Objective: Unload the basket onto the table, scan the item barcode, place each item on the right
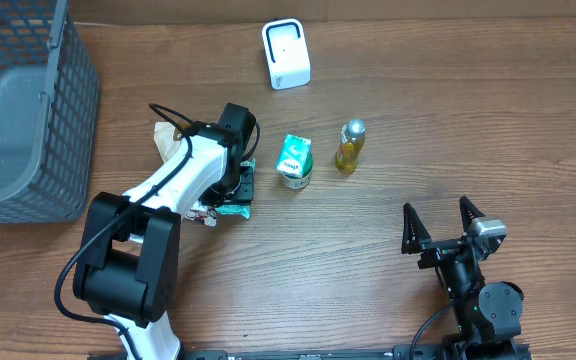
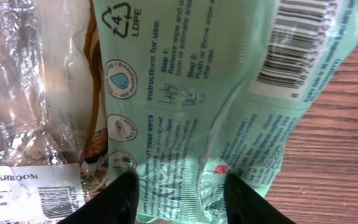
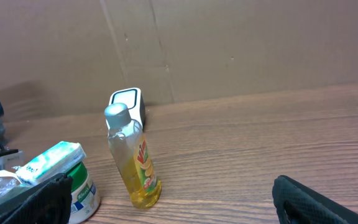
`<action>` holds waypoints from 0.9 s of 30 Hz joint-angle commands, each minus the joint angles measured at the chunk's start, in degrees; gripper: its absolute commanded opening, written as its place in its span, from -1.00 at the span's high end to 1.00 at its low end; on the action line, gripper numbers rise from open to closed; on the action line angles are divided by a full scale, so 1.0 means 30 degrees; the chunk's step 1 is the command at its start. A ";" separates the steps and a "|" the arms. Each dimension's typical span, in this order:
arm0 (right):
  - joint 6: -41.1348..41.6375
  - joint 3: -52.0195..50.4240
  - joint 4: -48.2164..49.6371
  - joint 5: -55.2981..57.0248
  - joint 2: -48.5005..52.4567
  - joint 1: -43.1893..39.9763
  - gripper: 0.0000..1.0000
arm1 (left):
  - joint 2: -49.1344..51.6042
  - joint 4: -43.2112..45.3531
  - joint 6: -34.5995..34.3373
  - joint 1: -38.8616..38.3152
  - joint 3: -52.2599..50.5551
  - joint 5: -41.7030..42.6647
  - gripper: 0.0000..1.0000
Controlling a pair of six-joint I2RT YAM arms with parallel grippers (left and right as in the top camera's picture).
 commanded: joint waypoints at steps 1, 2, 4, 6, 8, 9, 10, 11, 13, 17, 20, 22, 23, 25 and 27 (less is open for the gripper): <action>-0.0146 -0.0197 0.0109 0.0124 -0.0153 -0.0066 -1.00 | 0.0852 0.0211 0.0386 0.0073 -0.1093 0.0554 -0.04; -0.0146 -0.0197 0.0109 0.0124 -0.0153 -0.0066 -1.00 | 0.0852 0.0262 0.0379 0.0073 -0.1093 0.0561 -0.05; -0.0146 -0.0197 0.0109 0.0124 -0.0153 -0.0066 -1.00 | 0.0852 0.0379 0.0379 0.0073 -0.1093 0.0583 -0.06; -0.0146 -0.0197 0.0109 0.0124 -0.0153 -0.0066 -1.00 | 0.0852 0.0459 0.0386 0.0073 -0.1093 0.0707 -0.09; -0.0146 -0.0197 0.0109 0.0124 -0.0153 -0.0066 -1.00 | 0.0852 0.0481 0.0379 0.0073 -0.1093 0.0984 -0.14; -0.0146 -0.0197 0.0109 0.0124 -0.0153 -0.0066 -1.00 | 0.0852 0.0481 0.0379 0.0066 -0.1093 0.0984 -0.15; -0.0146 -0.0197 0.0109 0.0124 -0.0153 -0.0066 -1.00 | 0.0852 0.0481 0.0379 0.0066 -0.1093 0.0984 -0.15; -0.0146 -0.0197 0.0109 0.0124 -0.0153 -0.0066 -1.00 | 0.0852 0.0474 0.0379 0.0066 -0.1093 0.0984 -0.15; -0.0146 -0.0197 0.0109 0.0124 -0.0153 -0.0066 -1.00 | 0.0852 0.0452 0.0437 0.0073 -0.1086 0.0984 -0.11; -0.0146 -0.0197 0.0109 0.0124 -0.0153 -0.0066 -1.00 | 0.0699 -0.0860 0.1042 0.0321 -0.0153 0.1545 -0.09; -0.0146 -0.0197 0.0109 0.0124 -0.0153 -0.0066 -1.00 | 0.0554 -0.2368 0.1020 0.0787 0.1872 0.1566 -0.17; -0.0146 -0.0197 0.0109 0.0124 -0.0153 -0.0066 -1.00 | 0.0525 -0.3249 0.1027 0.1100 0.3344 0.1545 -0.19; -0.0146 -0.0197 0.0109 0.0124 -0.0153 -0.0066 -1.00 | 0.0525 -0.3716 0.1035 0.1246 0.4124 0.1537 -0.21; -0.0146 -0.0197 0.0109 0.0124 -0.0153 -0.0066 -1.00 | 0.0525 -0.4306 0.1027 0.1472 0.5399 0.1537 -0.22; -0.0146 -0.0197 0.0109 0.0124 -0.0153 -0.0066 -1.00 | 0.0525 -0.4401 0.1005 0.1588 0.6258 0.1545 -0.21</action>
